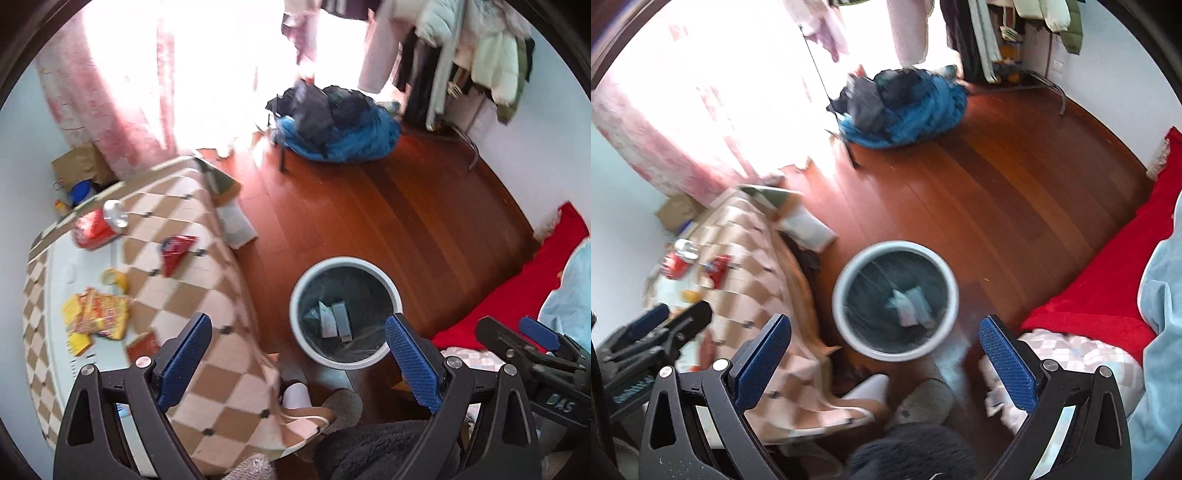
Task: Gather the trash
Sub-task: 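Move both empty tools back toward the table, then grasp yellow cigarette pack with left tool while right tool grasps red-brown bag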
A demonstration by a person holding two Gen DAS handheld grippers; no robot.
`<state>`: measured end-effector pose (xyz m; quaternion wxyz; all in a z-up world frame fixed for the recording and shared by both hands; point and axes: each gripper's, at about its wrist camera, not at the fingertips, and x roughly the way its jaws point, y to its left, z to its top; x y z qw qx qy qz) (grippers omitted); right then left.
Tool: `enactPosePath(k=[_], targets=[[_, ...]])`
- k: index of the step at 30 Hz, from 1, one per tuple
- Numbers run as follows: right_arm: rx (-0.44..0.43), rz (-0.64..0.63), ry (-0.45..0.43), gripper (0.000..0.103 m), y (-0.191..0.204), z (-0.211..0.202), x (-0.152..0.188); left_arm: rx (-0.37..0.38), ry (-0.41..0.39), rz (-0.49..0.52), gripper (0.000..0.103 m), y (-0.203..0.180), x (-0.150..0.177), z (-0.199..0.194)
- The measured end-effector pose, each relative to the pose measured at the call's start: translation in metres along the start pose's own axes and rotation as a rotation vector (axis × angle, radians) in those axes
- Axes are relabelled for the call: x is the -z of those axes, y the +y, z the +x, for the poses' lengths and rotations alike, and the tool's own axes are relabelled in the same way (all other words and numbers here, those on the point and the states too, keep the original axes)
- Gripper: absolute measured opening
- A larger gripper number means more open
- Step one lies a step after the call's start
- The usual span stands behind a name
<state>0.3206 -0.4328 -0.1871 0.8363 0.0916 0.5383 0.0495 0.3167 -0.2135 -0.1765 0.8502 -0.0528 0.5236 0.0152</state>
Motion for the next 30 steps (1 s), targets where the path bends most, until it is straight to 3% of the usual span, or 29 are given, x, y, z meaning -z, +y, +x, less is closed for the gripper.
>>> enactPosePath(k=[3, 6, 9, 13, 19, 25, 27, 28, 30], targets=[[-0.064, -0.021, -0.024, 0.103, 0.033, -0.020, 0.003, -0.021, -0.033, -0.052, 0.096, 0.034, 0.006, -0.026], [-0.125, -0.078, 0.006, 0.103, 0.077, -0.021, 0.015, -0.062, -0.050, -0.119, 0.096, 0.083, 0.020, -0.044], [-0.177, -0.153, 0.077, 0.103, 0.131, 0.000, 0.034, -0.138, -0.041, -0.176, 0.096, 0.136, 0.044, -0.049], [-0.200, -0.250, 0.176, 0.103, 0.206, 0.050, 0.063, -0.255, 0.031, -0.295, 0.096, 0.220, 0.082, -0.033], [-0.157, -0.382, 0.349, 0.103, 0.300, 0.146, 0.101, -0.375, 0.158, -0.436, 0.096, 0.316, 0.139, 0.003], [-0.046, -0.461, 0.445, 0.102, 0.342, 0.215, 0.116, -0.366, 0.221, -0.509, 0.096, 0.358, 0.159, 0.028], [-0.034, -0.467, 0.459, 0.090, 0.346, 0.226, 0.119, -0.335, 0.230, -0.527, 0.096, 0.364, 0.155, 0.038], [-0.023, -0.480, 0.462, 0.090, 0.349, 0.228, 0.120, -0.319, 0.233, -0.533, 0.096, 0.365, 0.151, 0.044], [-0.007, -0.525, 0.439, 0.071, 0.356, 0.227, 0.120, -0.300, 0.241, -0.532, 0.096, 0.367, 0.139, 0.057]])
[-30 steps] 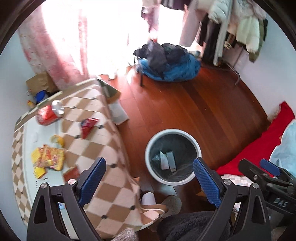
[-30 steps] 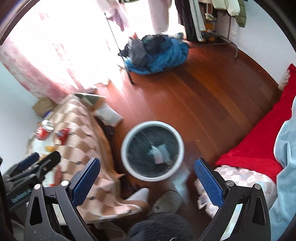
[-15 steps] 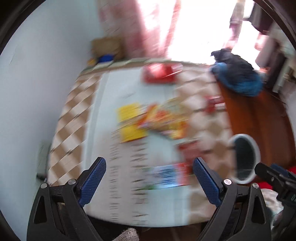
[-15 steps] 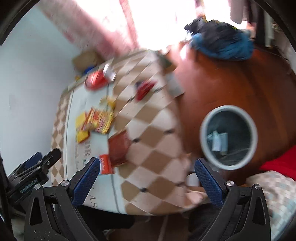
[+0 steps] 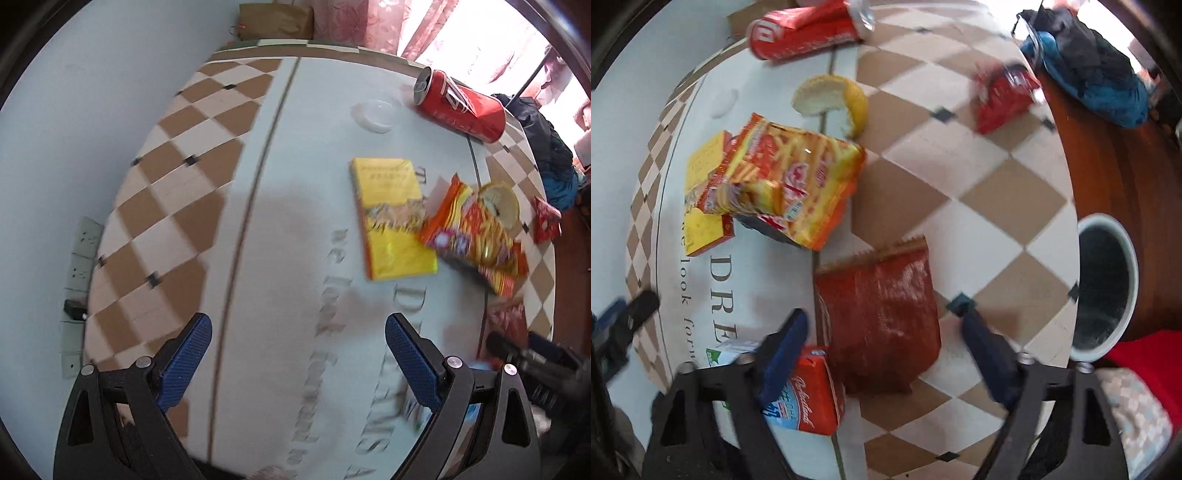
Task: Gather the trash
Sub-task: 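Grasp yellow cigarette pack with left tool while right tool grasps red-brown bag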
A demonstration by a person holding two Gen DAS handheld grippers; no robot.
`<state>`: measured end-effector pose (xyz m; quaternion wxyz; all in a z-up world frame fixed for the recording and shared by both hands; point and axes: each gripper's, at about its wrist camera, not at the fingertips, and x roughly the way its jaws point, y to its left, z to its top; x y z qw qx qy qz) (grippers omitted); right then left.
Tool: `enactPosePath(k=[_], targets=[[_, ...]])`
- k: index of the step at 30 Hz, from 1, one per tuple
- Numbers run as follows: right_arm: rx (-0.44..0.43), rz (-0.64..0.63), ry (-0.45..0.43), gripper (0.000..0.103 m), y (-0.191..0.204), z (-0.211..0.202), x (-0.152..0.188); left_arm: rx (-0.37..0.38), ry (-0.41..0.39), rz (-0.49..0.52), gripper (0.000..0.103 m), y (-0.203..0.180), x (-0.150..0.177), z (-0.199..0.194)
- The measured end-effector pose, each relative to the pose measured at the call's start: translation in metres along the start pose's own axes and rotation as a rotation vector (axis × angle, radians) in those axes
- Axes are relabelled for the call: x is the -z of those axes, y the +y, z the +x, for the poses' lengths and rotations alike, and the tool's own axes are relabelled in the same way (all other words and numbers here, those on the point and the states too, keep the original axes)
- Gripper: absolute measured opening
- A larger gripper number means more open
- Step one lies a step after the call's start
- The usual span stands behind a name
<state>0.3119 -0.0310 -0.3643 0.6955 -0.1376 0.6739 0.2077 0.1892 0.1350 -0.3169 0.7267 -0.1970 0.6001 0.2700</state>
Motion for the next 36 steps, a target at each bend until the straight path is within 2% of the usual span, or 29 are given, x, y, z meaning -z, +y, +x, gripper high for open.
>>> enactPosePath(k=[2, 8, 12, 15, 16, 18, 21, 24, 30, 33, 36], targets=[[0.037, -0.018, -0.009, 0.057, 0.000, -0.002, -0.003, 0.011, 0.011, 0.026, 0.096, -0.012, -0.011, 0.009], [0.045, 0.041, -0.018, 0.057, -0.026, -0.004, -0.015, 0.014, 0.046, 0.161, 0.097, -0.059, -0.034, 0.032], [0.040, 0.058, -0.018, 0.057, -0.037, -0.004, -0.024, 0.056, 0.052, 0.151, 0.095, -0.072, -0.046, 0.034], [0.036, 0.063, -0.016, 0.057, -0.044, -0.003, -0.028, 0.058, 0.042, 0.151, 0.095, -0.078, -0.052, 0.038], [0.033, 0.063, -0.017, 0.057, -0.044, -0.002, -0.028, 0.057, 0.038, 0.151, 0.088, -0.078, -0.052, 0.039], [0.032, 0.061, -0.017, 0.057, -0.041, -0.001, -0.027, 0.061, 0.032, 0.148, 0.071, -0.075, -0.052, 0.041], [0.025, 0.060, -0.018, 0.056, -0.040, -0.001, -0.024, 0.050, 0.010, 0.145, 0.064, -0.069, -0.049, 0.040], [0.020, 0.055, -0.017, 0.055, -0.039, -0.001, -0.016, 0.048, 0.010, 0.152, 0.062, -0.059, -0.033, 0.038], [-0.008, 0.041, 0.010, 0.055, -0.042, -0.003, 0.007, 0.062, 0.063, 0.133, 0.062, -0.020, 0.026, 0.033], [-0.015, 0.036, 0.017, 0.057, -0.041, -0.003, 0.014, 0.081, 0.075, 0.132, 0.063, -0.011, 0.032, 0.034], [-0.045, 0.081, 0.017, 0.062, -0.044, -0.003, 0.016, 0.096, 0.113, 0.092, 0.066, -0.006, 0.019, 0.042]])
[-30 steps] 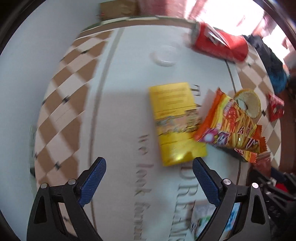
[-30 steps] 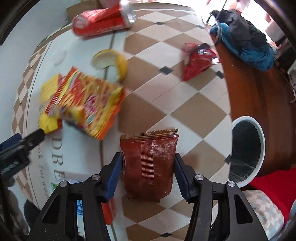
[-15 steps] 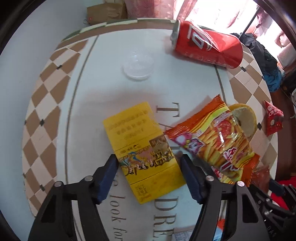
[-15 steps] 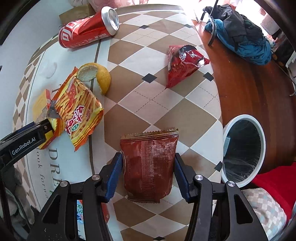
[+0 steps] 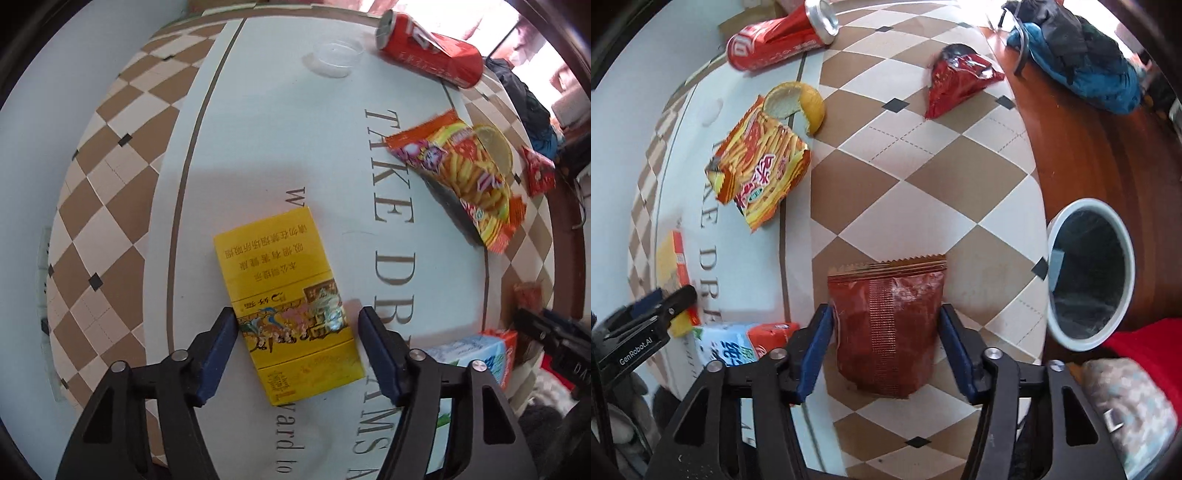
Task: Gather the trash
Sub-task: 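Grasp yellow cigarette pack with left tool while right tool grasps red-brown bag, then carry pack and bag over the bin and open both tools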
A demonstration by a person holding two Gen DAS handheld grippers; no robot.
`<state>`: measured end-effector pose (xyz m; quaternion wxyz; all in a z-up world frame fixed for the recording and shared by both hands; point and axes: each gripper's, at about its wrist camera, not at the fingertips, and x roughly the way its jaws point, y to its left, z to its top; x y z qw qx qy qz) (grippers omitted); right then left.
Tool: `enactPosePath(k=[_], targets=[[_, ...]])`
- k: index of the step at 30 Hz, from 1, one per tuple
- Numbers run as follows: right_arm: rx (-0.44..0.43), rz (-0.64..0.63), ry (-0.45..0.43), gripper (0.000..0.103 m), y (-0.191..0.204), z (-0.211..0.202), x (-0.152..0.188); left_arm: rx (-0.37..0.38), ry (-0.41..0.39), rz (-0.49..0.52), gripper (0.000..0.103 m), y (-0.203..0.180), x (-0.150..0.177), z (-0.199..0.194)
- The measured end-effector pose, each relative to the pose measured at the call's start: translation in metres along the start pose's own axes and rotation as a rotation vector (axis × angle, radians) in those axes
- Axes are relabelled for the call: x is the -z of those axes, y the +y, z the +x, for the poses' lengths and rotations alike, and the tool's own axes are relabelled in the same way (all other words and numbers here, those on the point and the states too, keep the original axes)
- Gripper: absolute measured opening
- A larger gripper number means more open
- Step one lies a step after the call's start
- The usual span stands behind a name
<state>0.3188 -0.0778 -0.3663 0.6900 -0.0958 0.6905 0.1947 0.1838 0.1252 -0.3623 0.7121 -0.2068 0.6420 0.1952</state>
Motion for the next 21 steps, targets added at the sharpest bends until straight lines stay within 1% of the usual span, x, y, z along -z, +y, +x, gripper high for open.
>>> enactPosePath(k=[2, 4, 7, 9, 10, 11, 13, 15, 16, 19, 21], targets=[[-0.010, 0.023, 0.011, 0.062, -0.002, 0.000, 0.001, 0.006, 0.007, -0.038, 0.066, 0.003, -0.006, 0.002], [-0.012, 0.026, 0.014, 0.062, -0.002, 0.000, 0.004, -0.005, -0.008, -0.051, 0.066, 0.010, -0.016, 0.004], [0.004, 0.017, 0.007, 0.062, 0.000, -0.001, 0.006, -0.025, -0.024, -0.073, 0.066, 0.013, -0.020, 0.006], [0.030, 0.002, 0.001, 0.061, 0.003, -0.001, 0.008, -0.046, -0.044, -0.070, 0.065, 0.022, -0.035, 0.006], [0.043, -0.006, -0.005, 0.061, 0.005, 0.000, 0.008, -0.050, -0.060, -0.065, 0.058, 0.020, -0.032, 0.005], [0.066, -0.020, -0.011, 0.060, 0.008, 0.000, 0.010, -0.052, -0.082, -0.055, 0.056, 0.013, -0.024, 0.001], [0.091, -0.035, -0.022, 0.057, 0.014, 0.000, 0.012, -0.055, -0.081, -0.047, 0.055, 0.008, -0.019, 0.002], [0.094, -0.036, -0.032, 0.052, 0.013, -0.002, 0.015, -0.064, -0.085, -0.040, 0.055, 0.009, -0.013, -0.001], [0.084, -0.032, -0.037, 0.051, 0.011, -0.003, 0.017, -0.072, -0.095, -0.035, 0.055, 0.002, -0.005, -0.004], [0.069, -0.021, -0.067, 0.050, 0.010, -0.013, 0.024, -0.102, -0.145, -0.011, 0.055, -0.008, 0.006, -0.025], [0.049, -0.013, -0.099, 0.050, 0.010, -0.023, 0.027, -0.121, -0.197, 0.015, 0.055, -0.015, 0.016, -0.045]])
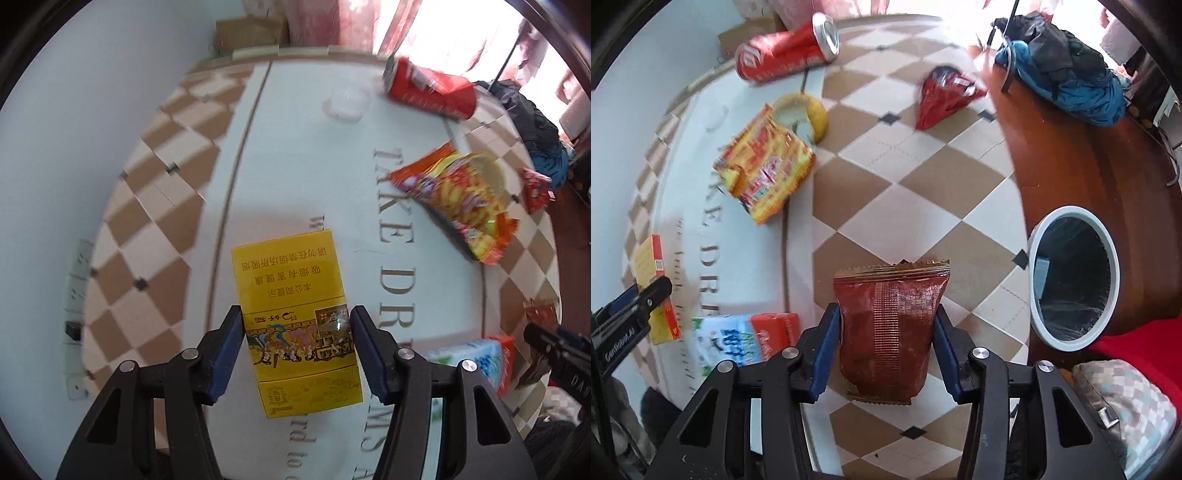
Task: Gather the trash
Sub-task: 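Carry pack and bag over the bin and open both tools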
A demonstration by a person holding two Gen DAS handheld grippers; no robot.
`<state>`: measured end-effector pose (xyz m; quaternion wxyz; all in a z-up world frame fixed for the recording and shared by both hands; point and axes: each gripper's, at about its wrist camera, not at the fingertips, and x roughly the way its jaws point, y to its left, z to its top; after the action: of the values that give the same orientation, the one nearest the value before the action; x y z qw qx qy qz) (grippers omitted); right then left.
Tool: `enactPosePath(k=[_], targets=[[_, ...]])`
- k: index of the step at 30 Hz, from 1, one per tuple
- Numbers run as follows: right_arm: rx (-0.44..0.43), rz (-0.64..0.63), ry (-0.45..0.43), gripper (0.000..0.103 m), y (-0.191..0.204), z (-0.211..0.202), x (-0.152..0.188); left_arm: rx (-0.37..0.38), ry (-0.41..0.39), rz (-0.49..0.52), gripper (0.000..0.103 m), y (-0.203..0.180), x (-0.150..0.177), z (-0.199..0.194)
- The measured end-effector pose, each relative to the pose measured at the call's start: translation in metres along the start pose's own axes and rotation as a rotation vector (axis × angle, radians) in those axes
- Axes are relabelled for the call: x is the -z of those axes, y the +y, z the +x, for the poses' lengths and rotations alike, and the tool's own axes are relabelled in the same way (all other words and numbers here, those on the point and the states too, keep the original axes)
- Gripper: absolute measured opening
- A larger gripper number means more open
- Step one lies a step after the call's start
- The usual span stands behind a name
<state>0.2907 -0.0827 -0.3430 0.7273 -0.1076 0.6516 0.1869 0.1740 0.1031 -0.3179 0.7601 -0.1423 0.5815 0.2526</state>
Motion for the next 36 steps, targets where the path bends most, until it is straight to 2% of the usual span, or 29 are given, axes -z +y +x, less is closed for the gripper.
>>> enactPosePath(k=[6, 10, 14, 19, 23, 27, 33, 36], targets=[[-0.073, 0.021, -0.108, 0.050, -0.011, -0.047, 0.012, -0.015, -0.160, 0.076, 0.055, -0.013, 0.006, -0.072], [-0.123, 0.034, -0.194, 0.050, -0.026, -0.090, 0.021, 0.009, -0.251, 0.131, 0.055, -0.035, 0.008, -0.123], [-0.140, 0.058, -0.276, 0.050, -0.055, -0.132, 0.029, 0.066, -0.330, 0.200, 0.055, -0.072, 0.005, -0.166], [-0.130, 0.135, -0.359, 0.050, -0.124, -0.177, 0.046, 0.163, -0.386, 0.308, 0.055, -0.144, 0.004, -0.197], [-0.103, 0.224, -0.380, 0.050, -0.190, -0.192, 0.058, 0.233, -0.386, 0.396, 0.055, -0.211, 0.004, -0.198], [-0.047, 0.308, -0.373, 0.050, -0.264, -0.187, 0.066, 0.302, -0.340, 0.472, 0.055, -0.285, 0.003, -0.181], [-0.026, 0.424, -0.278, 0.050, -0.358, -0.128, 0.068, 0.385, -0.217, 0.567, 0.055, -0.384, 0.002, -0.125], [-0.047, 0.475, -0.200, 0.050, -0.395, -0.085, 0.063, 0.418, -0.105, 0.616, 0.055, -0.423, 0.001, -0.089]])
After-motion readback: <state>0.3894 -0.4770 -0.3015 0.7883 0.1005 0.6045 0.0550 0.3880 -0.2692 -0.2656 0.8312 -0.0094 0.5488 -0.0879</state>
